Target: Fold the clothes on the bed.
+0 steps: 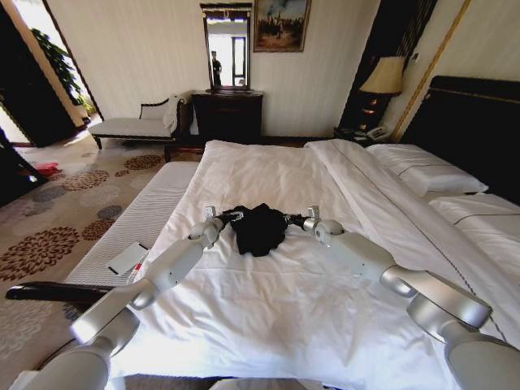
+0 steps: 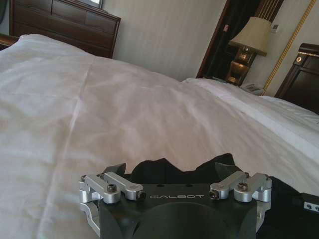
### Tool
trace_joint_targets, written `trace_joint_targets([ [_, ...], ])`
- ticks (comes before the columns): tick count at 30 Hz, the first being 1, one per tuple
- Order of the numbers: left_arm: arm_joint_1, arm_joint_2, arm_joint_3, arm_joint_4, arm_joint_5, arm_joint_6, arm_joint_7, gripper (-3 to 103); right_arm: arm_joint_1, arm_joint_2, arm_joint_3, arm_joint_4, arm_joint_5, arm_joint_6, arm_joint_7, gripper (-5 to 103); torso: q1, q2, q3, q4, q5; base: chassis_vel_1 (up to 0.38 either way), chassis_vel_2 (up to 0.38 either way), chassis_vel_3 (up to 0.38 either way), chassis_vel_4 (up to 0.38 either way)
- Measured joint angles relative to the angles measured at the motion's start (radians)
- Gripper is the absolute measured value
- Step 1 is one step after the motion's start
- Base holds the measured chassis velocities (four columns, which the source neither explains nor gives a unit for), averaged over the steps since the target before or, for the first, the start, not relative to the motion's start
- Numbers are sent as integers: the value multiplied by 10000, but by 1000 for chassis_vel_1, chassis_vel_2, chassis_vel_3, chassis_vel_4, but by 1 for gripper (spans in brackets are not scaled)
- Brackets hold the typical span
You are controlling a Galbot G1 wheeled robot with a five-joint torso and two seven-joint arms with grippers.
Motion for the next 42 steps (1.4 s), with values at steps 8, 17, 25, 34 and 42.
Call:
trace_joint_targets([
  [8,-113,-344,50,526,-6,-22,80,100,-16,-40,21,96,15,0,10,0,1,0,0,1,0,0,0,0,0],
  [17,-124,-630,104,760,105,-55,147,100,-43,-95,59,145,34,0,28,0,0,0,0,0,0,0,0,0,0],
  [25,-16,-568,-8,796,90,-81,122,100,-66,-127,76,194,40,-3,32,0,0,0,0,3,-1,0,0,0,0],
  [34,33,-555,-112,860,88,-100,98,100,-80,-120,76,235,53,-12,40,0,0,0,0,0,0,0,0,0,0],
  [42,108,-500,29,718,45,-72,79,100,62,-101,91,180,127,-28,69,0,0,0,0,0,-1,0,0,0,0],
])
